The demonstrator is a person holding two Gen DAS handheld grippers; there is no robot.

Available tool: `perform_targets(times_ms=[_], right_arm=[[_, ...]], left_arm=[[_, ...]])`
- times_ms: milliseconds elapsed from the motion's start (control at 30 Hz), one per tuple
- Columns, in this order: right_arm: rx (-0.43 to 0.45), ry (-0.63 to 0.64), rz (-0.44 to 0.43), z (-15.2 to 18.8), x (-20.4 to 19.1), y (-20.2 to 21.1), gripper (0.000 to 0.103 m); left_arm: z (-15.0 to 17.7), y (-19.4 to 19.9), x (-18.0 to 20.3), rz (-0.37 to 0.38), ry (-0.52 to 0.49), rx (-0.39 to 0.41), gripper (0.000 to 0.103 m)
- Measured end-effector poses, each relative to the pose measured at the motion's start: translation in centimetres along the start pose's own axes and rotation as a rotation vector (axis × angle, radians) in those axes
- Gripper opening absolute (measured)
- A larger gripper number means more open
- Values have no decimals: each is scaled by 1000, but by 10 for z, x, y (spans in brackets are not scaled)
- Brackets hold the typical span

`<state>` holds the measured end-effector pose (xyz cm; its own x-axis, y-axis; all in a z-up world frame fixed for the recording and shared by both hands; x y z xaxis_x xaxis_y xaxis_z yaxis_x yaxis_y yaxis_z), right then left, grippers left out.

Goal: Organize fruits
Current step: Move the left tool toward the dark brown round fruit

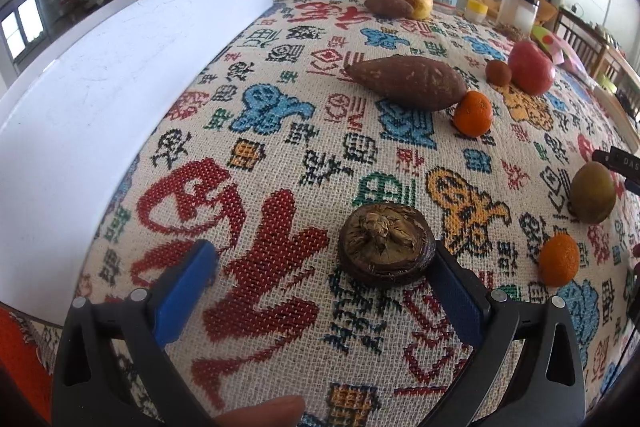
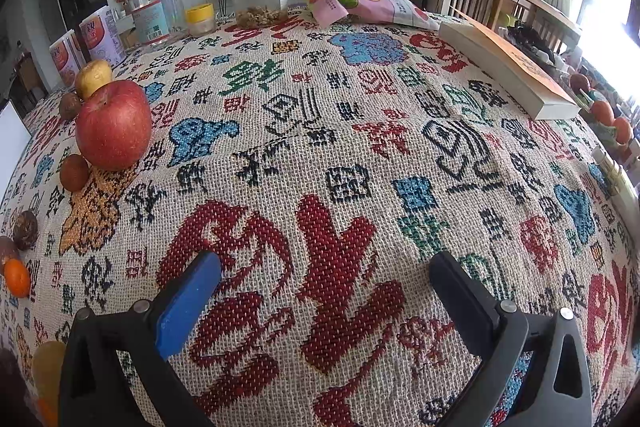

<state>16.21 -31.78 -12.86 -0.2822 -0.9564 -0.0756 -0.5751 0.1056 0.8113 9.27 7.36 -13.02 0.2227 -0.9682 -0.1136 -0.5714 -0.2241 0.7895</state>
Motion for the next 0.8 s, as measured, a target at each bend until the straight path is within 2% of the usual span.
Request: perform_targets(times_ms=[800], right_arm=[[0, 1, -1, 0, -1, -1, 103]], left_arm=[[1, 1, 0, -5, 14, 11, 103]])
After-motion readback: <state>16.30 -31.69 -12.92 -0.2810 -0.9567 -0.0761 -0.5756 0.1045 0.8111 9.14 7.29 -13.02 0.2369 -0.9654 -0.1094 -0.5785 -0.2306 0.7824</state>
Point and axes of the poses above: each gripper's, at about its wrist camera, not at the fingertips, and y roughly against the way its jaws point, x to its right, z to its underside, the point moved 5 cm from there along -y, roughly the way its jaws point, and after that the axes turned 8 degrees about -z, right-handed, at the moved point
